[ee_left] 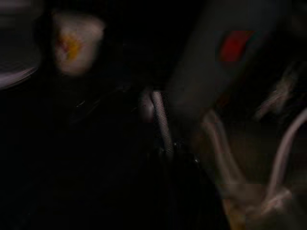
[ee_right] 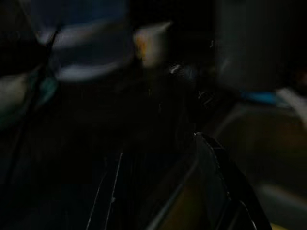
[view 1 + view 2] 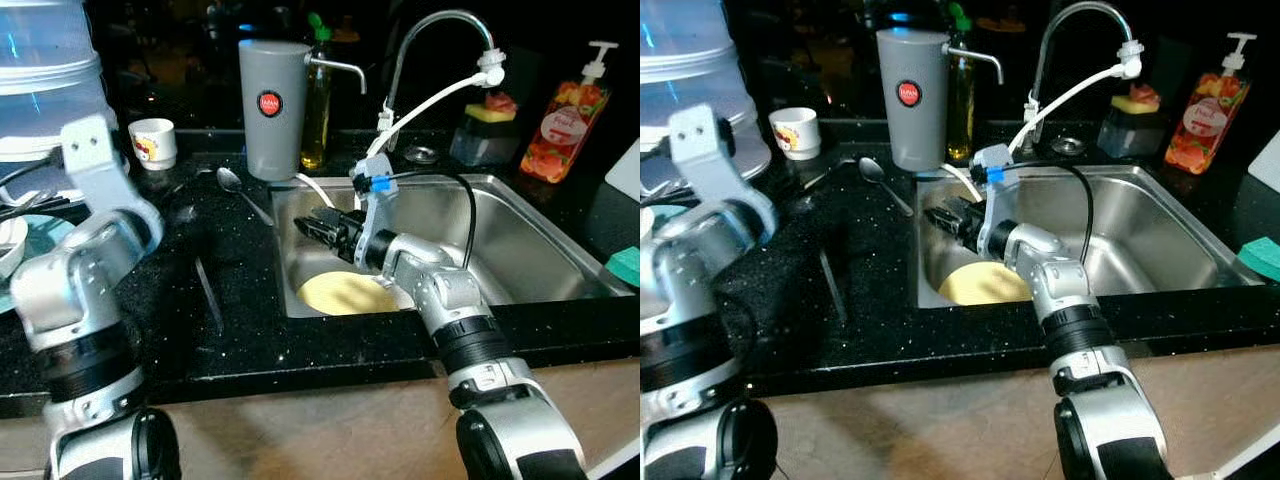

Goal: Kitchen organization

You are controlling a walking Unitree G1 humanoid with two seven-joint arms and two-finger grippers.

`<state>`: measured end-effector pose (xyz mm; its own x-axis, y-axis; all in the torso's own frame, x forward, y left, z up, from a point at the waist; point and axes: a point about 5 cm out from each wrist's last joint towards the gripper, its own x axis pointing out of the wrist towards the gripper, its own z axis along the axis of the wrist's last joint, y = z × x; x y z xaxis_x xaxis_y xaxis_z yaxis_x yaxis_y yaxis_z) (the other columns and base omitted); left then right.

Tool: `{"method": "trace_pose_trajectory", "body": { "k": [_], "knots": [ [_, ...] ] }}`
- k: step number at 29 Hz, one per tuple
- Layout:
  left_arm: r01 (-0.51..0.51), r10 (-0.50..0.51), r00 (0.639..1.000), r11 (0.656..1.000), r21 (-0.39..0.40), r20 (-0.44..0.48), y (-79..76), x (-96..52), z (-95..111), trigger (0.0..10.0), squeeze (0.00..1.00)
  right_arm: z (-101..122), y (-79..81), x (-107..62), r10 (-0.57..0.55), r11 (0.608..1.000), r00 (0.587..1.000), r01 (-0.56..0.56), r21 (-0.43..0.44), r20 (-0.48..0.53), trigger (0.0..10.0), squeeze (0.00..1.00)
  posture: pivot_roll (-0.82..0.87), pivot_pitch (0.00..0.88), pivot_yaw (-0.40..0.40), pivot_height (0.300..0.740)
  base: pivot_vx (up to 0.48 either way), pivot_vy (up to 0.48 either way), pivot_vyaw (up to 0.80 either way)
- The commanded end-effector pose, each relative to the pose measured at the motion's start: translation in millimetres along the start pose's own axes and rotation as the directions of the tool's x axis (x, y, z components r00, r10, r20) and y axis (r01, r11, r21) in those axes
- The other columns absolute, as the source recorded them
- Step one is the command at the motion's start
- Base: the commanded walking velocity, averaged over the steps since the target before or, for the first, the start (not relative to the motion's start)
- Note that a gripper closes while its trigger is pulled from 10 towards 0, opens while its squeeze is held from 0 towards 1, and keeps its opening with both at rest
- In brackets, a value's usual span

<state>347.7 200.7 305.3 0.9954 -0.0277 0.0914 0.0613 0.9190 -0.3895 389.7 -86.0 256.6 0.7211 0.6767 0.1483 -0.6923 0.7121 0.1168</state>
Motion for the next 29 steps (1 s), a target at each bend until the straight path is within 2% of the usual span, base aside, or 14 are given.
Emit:
{"method": "trace_pose_trajectory", "body": {
  "k": [1,7,8,9,11,12,20,22,24,25,26,27,28,29],
  "knots": [
    [0.004,0.002,0.996,0.997,-0.079,0.084,3.0,4.0,4.2,0.0,0.00,9.4,-6.5,-0.7,-0.053,0.998,0.997,0.050,0.043,0.063,10.0,0.00,0.07,0.022,-0.017,0.740,0.000,0.000,0.00],
    [-0.021,0.088,0.970,0.960,-0.281,0.225,19.4,8.2,8.8,0.0,0.00,19.6,-9.1,-2.0,-0.096,0.991,0.983,0.080,0.107,0.154,10.0,0.00,0.07,0.022,-0.017,0.740,0.000,0.000,0.00],
    [-0.024,0.112,0.961,0.945,-0.327,0.252,23.9,8.0,10.1,0.0,0.00,21.6,-8.3,-2.4,-0.095,0.990,0.980,0.075,0.122,0.173,10.0,0.16,0.07,0.022,-0.017,0.740,0.000,0.000,0.00],
    [-0.031,0.147,0.950,0.922,-0.387,0.274,30.0,7.8,10.6,0.0,0.00,23.2,-7.2,-2.9,-0.097,0.987,0.976,0.069,0.145,0.194,10.0,0.85,0.07,0.022,-0.017,0.740,0.000,0.000,0.00],
    [-0.035,0.169,0.943,0.906,-0.421,0.285,33.7,7.7,10.6,0.0,0.00,24.0,-6.5,-3.2,-0.098,0.985,0.973,0.066,0.159,0.207,10.0,0.85,0.07,0.022,-0.017,0.740,0.000,0.000,0.00],
    [-0.036,0.183,0.939,0.895,-0.445,0.292,36.1,7.4,10.4,0.0,0.00,24.2,-5.8,-3.4,-0.099,0.984,0.972,0.063,0.169,0.214,10.0,1.00,0.07,0.022,-0.017,0.740,0.000,0.000,0.00],
    [-0.037,0.256,0.909,0.835,-0.548,0.329,44.1,8.8,5.4,0.0,0.00,18.6,6.6,-0.5,-0.063,0.975,0.975,0.014,0.222,0.214,10.0,1.00,0.07,0.027,-0.006,0.740,0.000,0.000,0.00],
    [0.000,0.240,0.910,0.815,-0.579,0.338,39.1,10.9,0.1,0.0,0.00,11.0,29.6,3.8,0.101,0.975,0.982,-0.130,0.183,0.159,10.0,1.00,0.07,0.027,-0.005,0.740,0.000,0.000,0.00],
    [0.000,0.240,0.910,0.815,-0.579,0.338,39.1,10.9,0.1,0.0,0.00,11.0,29.6,3.8,0.101,0.975,0.982,-0.130,0.183,0.159,10.0,1.00,0.07,0.027,-0.005,0.740,0.000,0.000,0.00],
    [0.014,0.232,0.911,0.810,-0.586,0.342,36.5,12.0,-2.1,0.0,0.00,8.1,42.3,4.3,0.190,0.967,0.973,-0.208,0.148,0.130,10.0,1.00,0.07,0.027,-0.005,0.740,0.000,0.000,0.00],
    [0.032,0.212,0.917,0.806,-0.591,0.339,32.9,13.7,-5.5,0.0,0.00,6.6,55.1,4.0,0.269,0.952,0.957,-0.282,0.118,0.111,10.0,0.87,0.07,0.027,-0.005,0.740,0.000,0.000,0.00],
    [0.032,0.212,0.917,0.806,-0.591,0.339,32.9,13.7,-5.5,0.0,0.00,6.6,55.1,4.0,0.269,0.952,0.957,-0.282,0.118,0.111,10.0,0.87,0.07,0.027,-0.005,0.740,0.000,0.000,0.00],
    [0.049,0.179,0.926,0.817,-0.575,0.333,28.0,15.7,-9.0,0.0,0.00,7.4,65.2,2.9,0.329,0.936,0.938,-0.339,0.093,0.107,10.0,0.00,0.07,0.027,-0.005,0.740,0.000,0.000,0.00],
    [0.049,0.179,0.926,0.817,-0.575,0.333,28.0,15.7,-9.0,0.0,0.00,7.4,65.2,2.9,0.329,0.936,0.938,-0.339,0.093,0.107,10.0,0.00,0.07,0.027,-0.005,0.740,0.000,0.000,0.00]
  ]
}}
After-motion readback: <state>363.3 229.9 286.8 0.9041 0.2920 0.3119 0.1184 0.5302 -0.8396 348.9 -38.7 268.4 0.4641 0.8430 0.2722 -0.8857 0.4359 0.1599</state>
